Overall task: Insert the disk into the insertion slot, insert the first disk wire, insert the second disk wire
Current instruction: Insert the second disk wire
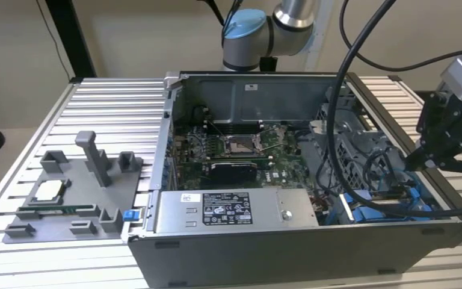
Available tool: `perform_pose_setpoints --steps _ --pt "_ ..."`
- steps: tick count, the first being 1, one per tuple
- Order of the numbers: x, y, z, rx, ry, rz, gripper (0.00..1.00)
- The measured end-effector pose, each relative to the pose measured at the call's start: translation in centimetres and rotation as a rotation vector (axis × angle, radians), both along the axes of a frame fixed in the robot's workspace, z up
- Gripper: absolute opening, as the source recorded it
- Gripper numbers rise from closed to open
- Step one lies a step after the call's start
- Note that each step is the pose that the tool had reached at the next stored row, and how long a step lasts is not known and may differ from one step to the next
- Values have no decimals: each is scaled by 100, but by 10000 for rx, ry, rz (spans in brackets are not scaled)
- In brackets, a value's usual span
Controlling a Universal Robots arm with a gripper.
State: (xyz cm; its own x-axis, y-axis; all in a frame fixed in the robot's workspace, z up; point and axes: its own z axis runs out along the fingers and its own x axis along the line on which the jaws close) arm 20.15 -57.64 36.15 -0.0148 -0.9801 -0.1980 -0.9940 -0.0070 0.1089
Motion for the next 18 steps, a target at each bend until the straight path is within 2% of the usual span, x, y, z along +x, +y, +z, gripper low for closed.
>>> perform_pose_setpoints --steps 6,11,18 --pt "0 0 -5 110 0 -2 0" --pt "0 0 -3 116 0 -2 0" --pt "-23 0 107 119 0 -2 0"
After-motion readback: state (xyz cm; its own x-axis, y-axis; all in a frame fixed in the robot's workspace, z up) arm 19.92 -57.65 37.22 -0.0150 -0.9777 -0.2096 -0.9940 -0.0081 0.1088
